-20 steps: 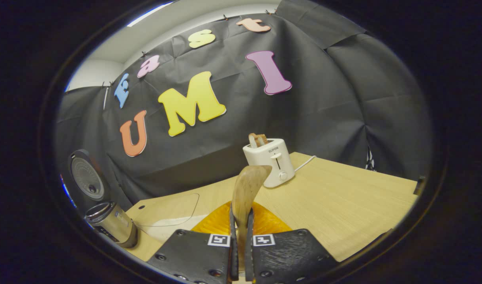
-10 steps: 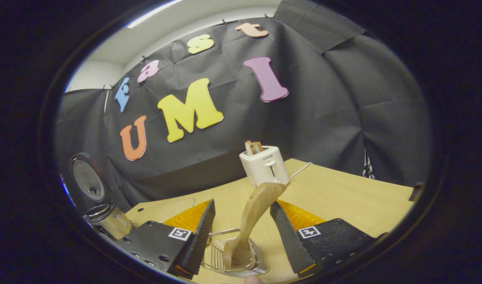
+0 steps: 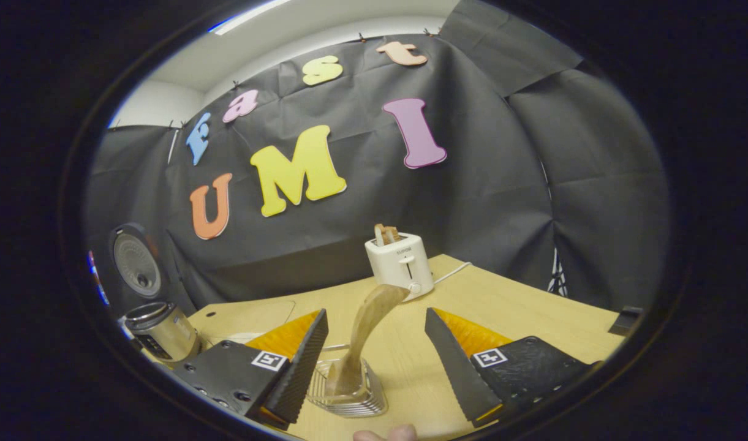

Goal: Close the left gripper, press the button to open the rice cooker; take a wooden spoon from the chopstick holder with the right hand, scoop a spoonful of rice and pour it into the rice cooker, then put the wooden spoon back into the chopstick holder.

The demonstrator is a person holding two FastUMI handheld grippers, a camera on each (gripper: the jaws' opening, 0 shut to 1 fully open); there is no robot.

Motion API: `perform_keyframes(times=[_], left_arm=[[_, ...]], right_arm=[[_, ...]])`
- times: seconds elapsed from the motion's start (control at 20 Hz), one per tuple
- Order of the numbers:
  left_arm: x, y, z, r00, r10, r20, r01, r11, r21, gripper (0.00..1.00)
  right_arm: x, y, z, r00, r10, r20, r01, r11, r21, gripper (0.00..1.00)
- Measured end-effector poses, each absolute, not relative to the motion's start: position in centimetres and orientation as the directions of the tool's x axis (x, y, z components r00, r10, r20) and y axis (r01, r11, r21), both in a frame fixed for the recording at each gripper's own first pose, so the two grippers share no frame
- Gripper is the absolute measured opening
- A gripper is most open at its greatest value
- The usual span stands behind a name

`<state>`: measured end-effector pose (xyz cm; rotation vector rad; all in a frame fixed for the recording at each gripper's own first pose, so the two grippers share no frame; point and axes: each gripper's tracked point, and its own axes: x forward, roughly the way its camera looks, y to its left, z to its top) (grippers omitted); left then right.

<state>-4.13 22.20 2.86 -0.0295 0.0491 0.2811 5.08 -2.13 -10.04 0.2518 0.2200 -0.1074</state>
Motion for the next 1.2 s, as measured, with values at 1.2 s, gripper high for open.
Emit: perform_keyframes(times=[1.2], left_arm=[[4.4,21.1,12.5,0.955,0.286,-0.079,-0.289,0.957,-0.03,0.98]], right_arm=[[3.5,4.6,-7.8,0.962,0.25,-0.113,-0.239,0.965,0.106,0.96]])
